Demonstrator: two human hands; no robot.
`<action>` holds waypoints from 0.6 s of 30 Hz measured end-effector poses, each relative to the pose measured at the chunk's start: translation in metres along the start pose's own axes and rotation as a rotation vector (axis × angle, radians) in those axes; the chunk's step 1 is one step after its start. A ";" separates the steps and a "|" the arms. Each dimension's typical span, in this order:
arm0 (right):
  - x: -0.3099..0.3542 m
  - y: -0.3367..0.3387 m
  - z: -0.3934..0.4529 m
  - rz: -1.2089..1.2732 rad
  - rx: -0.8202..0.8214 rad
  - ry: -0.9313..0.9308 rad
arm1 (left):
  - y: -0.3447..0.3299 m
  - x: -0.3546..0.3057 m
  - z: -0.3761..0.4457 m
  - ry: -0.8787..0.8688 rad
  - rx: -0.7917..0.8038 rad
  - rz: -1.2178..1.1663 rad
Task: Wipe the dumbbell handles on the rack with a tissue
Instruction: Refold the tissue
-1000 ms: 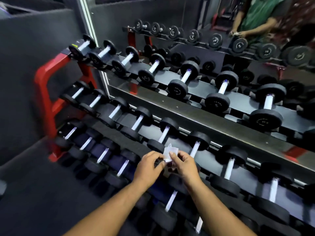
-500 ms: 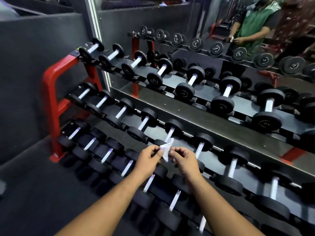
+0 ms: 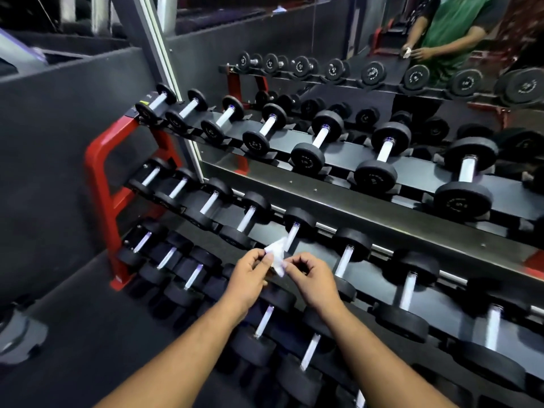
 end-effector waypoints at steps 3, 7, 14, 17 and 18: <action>-0.008 0.009 0.004 0.131 0.010 -0.028 | -0.010 0.002 0.002 0.078 0.015 -0.085; -0.004 0.009 0.014 0.449 0.124 -0.243 | -0.011 0.000 0.006 0.100 0.064 -0.060; 0.003 -0.005 0.032 0.435 0.001 -0.228 | 0.007 0.016 0.035 0.074 0.130 0.028; 0.004 -0.021 0.042 0.375 -0.112 -0.203 | 0.021 0.022 0.050 0.042 0.178 0.052; 0.005 -0.030 0.047 0.351 -0.146 -0.198 | 0.029 0.025 0.058 0.039 0.189 0.039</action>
Point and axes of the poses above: each hand's wrist, its own z-axis towards the middle knuckle, its own y-axis out of the back of the hand, x = y × z, the point moved 1 cm from there along z, towards the middle knuckle, and after that the axes turned 7 degrees about z, right-handed, at the moved point
